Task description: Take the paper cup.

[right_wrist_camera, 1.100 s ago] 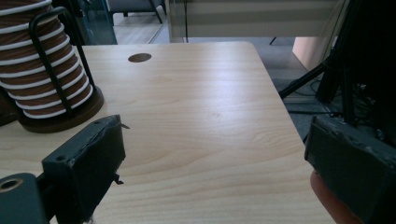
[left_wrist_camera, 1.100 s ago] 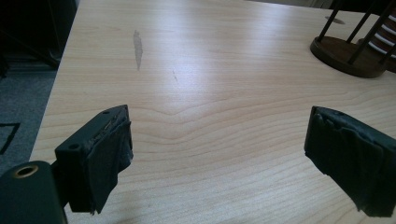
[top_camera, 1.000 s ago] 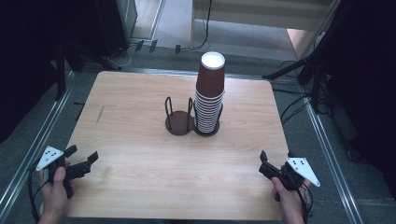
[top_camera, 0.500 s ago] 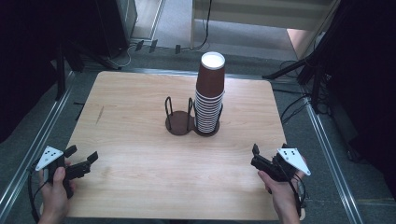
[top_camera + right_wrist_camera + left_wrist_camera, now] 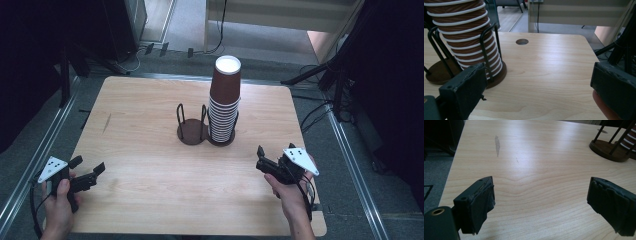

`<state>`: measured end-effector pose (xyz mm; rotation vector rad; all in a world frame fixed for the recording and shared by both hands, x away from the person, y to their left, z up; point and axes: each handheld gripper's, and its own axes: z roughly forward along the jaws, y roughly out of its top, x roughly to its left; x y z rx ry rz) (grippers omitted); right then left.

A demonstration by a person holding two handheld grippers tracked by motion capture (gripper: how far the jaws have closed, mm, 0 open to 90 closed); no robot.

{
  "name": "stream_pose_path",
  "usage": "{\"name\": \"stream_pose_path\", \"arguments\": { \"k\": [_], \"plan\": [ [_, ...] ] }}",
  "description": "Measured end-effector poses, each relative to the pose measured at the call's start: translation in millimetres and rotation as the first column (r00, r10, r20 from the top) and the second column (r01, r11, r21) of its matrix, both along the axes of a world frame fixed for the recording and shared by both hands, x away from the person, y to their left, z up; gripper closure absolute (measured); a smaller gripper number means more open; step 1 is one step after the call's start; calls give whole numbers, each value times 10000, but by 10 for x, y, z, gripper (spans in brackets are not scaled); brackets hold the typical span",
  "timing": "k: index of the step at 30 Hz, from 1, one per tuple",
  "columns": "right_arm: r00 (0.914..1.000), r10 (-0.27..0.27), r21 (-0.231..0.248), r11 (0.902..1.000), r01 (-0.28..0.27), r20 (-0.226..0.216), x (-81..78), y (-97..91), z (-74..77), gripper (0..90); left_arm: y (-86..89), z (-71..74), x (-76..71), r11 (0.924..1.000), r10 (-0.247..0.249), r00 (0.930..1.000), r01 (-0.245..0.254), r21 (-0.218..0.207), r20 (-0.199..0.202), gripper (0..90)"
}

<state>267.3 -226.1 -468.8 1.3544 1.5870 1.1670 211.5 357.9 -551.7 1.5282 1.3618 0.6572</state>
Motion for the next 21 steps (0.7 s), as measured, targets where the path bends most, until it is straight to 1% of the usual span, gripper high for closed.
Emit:
{"name": "stream_pose_path", "arguments": {
  "k": [6,9,14,19,21],
  "plan": [
    [9998,172,83,9998,-172,-48,37,77,34,4,0,0,-2,10000,11,10000,-11,-20,3,83],
    [9996,264,176,9995,-264,37,66,124,79,4,1,0,0,10000,23,10000,-23,-16,-11,83],
    [9992,378,177,9991,-380,94,104,174,118,4,2,0,1,10000,7,10000,-7,-1,-8,83],
    [9982,566,308,9979,-572,182,155,276,168,4,0,0,0,10000,-35,10000,35,24,-3,83],
    [9978,629,292,9976,-635,214,170,312,181,4,-1,1,1,10000,-49,10000,49,34,-17,83]
  ]
}}
